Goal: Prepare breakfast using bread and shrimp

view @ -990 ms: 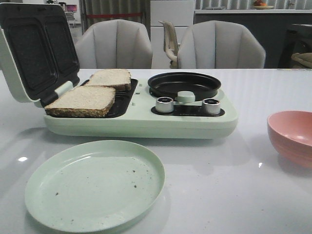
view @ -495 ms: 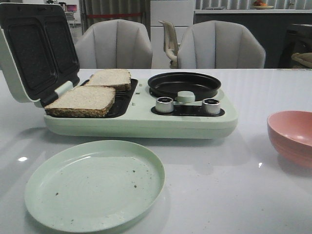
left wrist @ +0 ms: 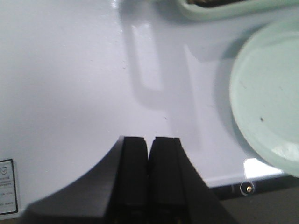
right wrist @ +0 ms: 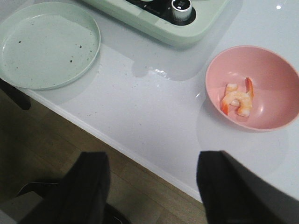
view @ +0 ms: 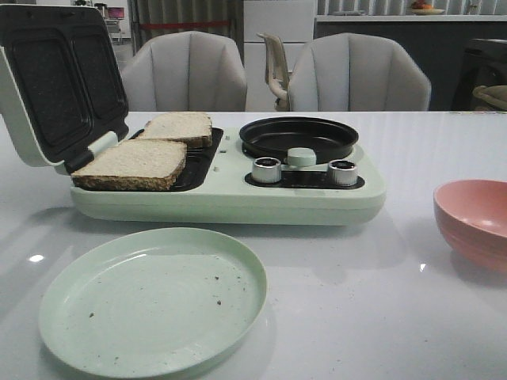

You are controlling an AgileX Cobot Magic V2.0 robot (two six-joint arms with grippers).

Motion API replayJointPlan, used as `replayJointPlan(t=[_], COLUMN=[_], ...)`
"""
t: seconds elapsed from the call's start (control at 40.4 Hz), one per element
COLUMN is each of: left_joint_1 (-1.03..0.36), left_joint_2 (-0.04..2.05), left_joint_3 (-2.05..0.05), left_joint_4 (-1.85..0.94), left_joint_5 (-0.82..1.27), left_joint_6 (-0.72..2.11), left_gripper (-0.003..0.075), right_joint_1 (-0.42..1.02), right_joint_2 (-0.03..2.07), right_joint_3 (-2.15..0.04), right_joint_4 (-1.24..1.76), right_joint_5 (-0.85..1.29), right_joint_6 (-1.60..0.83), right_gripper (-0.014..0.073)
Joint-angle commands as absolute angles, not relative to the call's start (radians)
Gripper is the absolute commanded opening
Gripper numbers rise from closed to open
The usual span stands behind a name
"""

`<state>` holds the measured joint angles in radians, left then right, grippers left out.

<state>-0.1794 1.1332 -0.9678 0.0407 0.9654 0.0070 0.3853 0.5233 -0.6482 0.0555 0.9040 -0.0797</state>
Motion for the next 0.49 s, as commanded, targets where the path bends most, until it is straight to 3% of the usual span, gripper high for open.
replayJointPlan(t=[0.0, 0.247, 0.47], left_joint_1=[-0.012, 0.238, 0.272], left_joint_2=[1.172, 1.312, 1.498], left_joint_3=[-1.038, -1.125, -1.290], left_joint_4=[-0.105, -0.541, -0.672], left_joint_5=[0.846, 0.711, 0.693], left_joint_6=[0.118, 0.442, 0.511], left_gripper=[0.0102, 0.0102, 0.0101], right_joint_1=[0.379, 0.379, 0.379], right_joint_2=[0.525, 0.525, 0.525], right_joint_3=[-0.675, -0.675, -0.675], right_joint_4=[0.054, 0.054, 0.054], right_joint_5=[0.846, 0.846, 0.846], right_joint_6=[-0.077, -0.077, -0.077], right_gripper=[0.0516, 0.0516, 0.0516])
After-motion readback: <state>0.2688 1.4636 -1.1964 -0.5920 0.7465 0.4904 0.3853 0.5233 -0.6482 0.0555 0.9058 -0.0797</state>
